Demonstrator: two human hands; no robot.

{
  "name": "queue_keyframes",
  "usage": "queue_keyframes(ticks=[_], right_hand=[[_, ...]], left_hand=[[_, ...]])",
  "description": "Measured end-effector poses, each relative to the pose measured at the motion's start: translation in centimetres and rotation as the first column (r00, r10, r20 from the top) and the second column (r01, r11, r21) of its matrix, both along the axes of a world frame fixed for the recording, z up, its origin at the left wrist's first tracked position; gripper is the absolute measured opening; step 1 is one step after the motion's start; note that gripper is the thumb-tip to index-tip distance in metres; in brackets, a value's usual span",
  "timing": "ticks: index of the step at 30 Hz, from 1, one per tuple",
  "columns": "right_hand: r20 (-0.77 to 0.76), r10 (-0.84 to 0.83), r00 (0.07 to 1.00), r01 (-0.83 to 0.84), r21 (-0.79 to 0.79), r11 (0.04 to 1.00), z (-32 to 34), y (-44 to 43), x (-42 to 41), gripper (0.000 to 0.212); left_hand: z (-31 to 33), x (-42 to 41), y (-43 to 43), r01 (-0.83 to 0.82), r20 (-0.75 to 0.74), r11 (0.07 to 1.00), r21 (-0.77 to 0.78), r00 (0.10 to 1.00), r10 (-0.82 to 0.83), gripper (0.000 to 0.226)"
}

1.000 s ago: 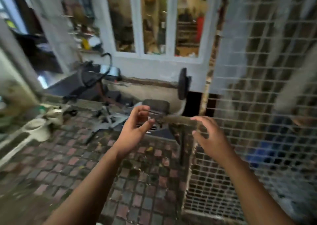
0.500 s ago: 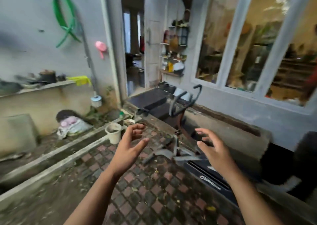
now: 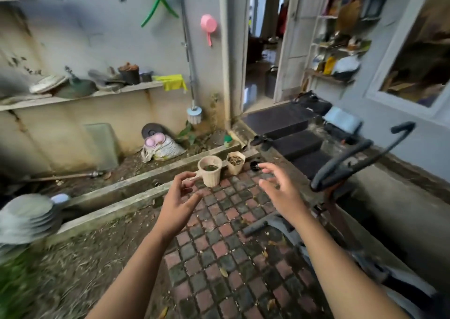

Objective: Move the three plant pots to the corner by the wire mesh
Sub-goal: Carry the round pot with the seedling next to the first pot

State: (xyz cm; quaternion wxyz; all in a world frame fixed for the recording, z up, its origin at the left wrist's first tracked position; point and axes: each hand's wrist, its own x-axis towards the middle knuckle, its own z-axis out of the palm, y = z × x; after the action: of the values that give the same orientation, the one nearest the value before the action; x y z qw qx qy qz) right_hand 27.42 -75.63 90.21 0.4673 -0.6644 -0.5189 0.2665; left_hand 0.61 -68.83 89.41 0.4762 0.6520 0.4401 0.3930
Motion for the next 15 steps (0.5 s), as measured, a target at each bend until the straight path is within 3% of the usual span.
queue_keyframes(ticks=[7, 10, 15], right_hand=[[-0.039, 0.079, 0.996, -0.084, -0.15, 0.985, -3.6, 16.2, 2.0, 0.047], [-0.051, 0.087, 0.995, -0.096, -0.194, 0.976, -7.3, 23.8, 2.3, 0.039], [-0.099, 0.015, 0.995, -0.044, -0.292, 0.955, -16.3, 37.8, 3.2, 0.052]], left_hand=[[-3.6, 1.0, 13.2, -0.13, -0.102, 0.989, -0.076, 0.987, 0.122, 0.045], [-6.6, 2.0, 21.0, -0.101, -0.145, 0.991, -0.091, 0.986, 0.087, 0.049], [-14.9, 5.9, 37.8, 0.013, -0.255, 0.991, -0.133, 0.966, -0.047, 0.058]])
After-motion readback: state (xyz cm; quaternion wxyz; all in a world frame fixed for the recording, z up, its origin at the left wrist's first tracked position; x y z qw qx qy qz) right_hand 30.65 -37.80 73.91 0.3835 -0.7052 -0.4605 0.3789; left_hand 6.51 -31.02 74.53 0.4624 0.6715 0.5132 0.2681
